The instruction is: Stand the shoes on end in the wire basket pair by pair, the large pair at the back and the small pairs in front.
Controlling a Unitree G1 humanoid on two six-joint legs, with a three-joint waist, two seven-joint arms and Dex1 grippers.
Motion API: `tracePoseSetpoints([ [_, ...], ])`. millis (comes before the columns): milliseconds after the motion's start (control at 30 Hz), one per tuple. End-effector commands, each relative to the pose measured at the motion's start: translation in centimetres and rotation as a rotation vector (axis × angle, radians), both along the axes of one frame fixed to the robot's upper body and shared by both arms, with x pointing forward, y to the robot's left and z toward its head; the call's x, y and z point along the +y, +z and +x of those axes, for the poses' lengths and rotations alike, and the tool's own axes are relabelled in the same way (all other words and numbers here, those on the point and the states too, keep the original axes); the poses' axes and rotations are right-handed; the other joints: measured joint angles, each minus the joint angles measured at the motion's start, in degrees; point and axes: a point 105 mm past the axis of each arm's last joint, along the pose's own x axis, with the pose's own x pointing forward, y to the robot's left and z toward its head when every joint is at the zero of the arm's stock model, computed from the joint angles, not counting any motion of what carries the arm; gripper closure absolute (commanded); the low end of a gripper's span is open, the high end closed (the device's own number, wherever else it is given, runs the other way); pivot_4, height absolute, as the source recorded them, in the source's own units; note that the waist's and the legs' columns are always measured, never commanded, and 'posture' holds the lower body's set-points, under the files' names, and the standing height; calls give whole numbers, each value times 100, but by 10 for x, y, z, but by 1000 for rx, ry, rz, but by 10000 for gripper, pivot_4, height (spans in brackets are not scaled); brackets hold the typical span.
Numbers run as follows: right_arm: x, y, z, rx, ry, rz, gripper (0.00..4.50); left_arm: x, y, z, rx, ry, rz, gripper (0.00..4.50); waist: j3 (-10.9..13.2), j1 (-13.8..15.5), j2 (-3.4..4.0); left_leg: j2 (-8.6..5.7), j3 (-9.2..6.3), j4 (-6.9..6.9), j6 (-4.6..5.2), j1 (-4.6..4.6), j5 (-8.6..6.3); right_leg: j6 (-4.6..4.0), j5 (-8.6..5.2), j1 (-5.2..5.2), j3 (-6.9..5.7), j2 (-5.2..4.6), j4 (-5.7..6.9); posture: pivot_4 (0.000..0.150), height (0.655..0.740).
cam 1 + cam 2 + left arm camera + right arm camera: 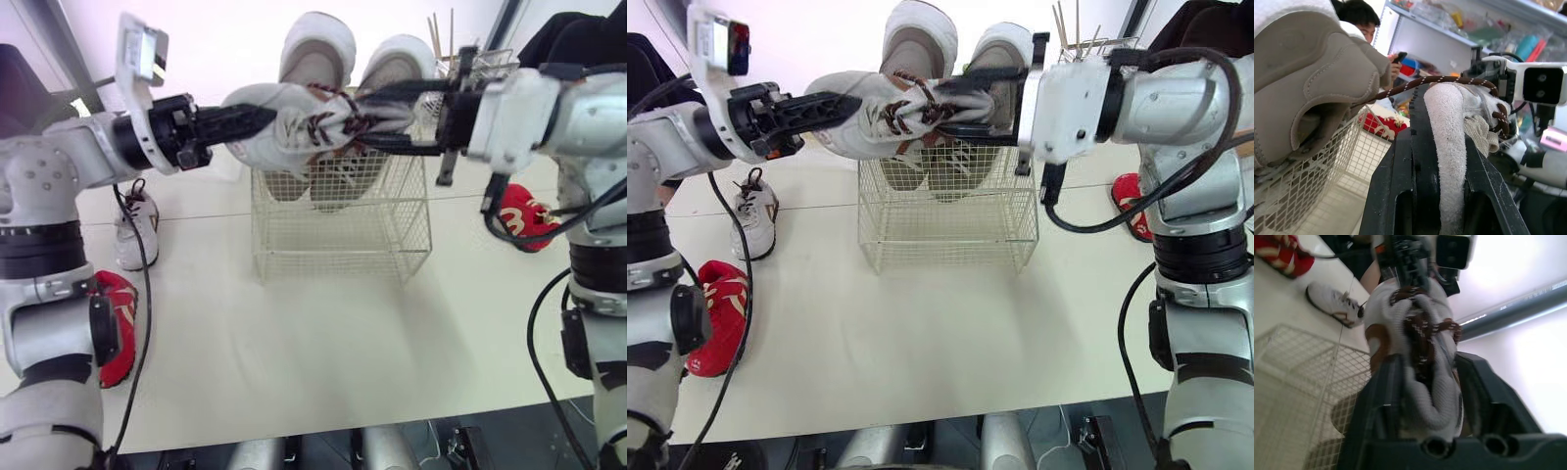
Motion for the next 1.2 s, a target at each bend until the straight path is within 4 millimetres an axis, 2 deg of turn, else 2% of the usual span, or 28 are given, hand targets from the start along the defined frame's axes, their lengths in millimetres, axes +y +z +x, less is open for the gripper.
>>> tracePoseSetpoints([
  [33,-22,24,-11,221,-16,215,5284,7,17,-8,-48,18,-104,42160,0,9,-1,0,-2,0,0,0,0,0,0,1,0,-1,-1,1500,7400],
  [67,-30,26,-12,315,-17,297,1130,7,17,-8,-48,28,-127,42160,0,18,-1,0,-2,0,0,0,-1,0,0,0,0,-2,-1,1500,7400],
  [167,-52,28,-13,558,-1,543,449,6,17,-10,-50,47,-184,42160,0,31,-2,1,-7,-4,0,-1,-2,-1,0,1,2,-4,-5,1500,7400],
  [267,-61,17,-13,742,29,707,449,3,17,-10,-51,63,-229,42160,-1,74,-3,2,-7,-5,6,-1,-8,-1,0,2,3,-4,-5,1500,7400],
  [333,-57,5,-12,848,63,781,449,0,18,-9,-52,66,-262,42160,-2,77,-2,2,-6,-5,7,0,-16,-2,0,1,5,-4,-5,1500,7400],
  [400,-43,-13,-10,950,87,812,449,-5,20,-8,-49,64,-298,42160,-2,80,-1,2,-6,-6,11,0,-11,-2,0,1,6,-4,-3,1500,7400],
  [467,-29,-23,-12,1020,139,842,449,-11,20,-7,-48,62,-326,42160,-2,85,-1,2,-5,-4,4,0,-4,-2,0,0,6,-3,0,1500,7400],
  [600,-12,-18,-13,1072,251,919,449,-21,19,-5,-29,53,-369,42160,-2,83,-1,1,-3,-4,2,-1,-1,-1,0,0,6,-1,0,1500,7400],
  [700,-1,-3,-13,1059,318,951,449,-29,15,-5,-14,47,-379,42160,-2,87,-1,0,-2,-3,0,-1,1,-1,1,1,5,1,0,1500,7400],
  [967,9,13,-10,1027,376,956,449,-33,8,-5,-1,69,-384,42160,-2,94,-1,0,-2,-2,1,0,1,-1,0,3,3,5,0,1500,7400],
  [1067,13,14,-5,1020,369,959,8701,-33,5,-7,-1,71,-388,42160,-3,82,-1,1,-1,-2,2,0,1,-1,0,2,3,6,0,1500,7400],
  [1200,14,13,5,1014,323,974,26796,-34,8,-14,-6,45,-411,42160,-3,88,-1,0,-1,-2,1,0,1,-1,0,2,3,6,0,1500,7400],
])
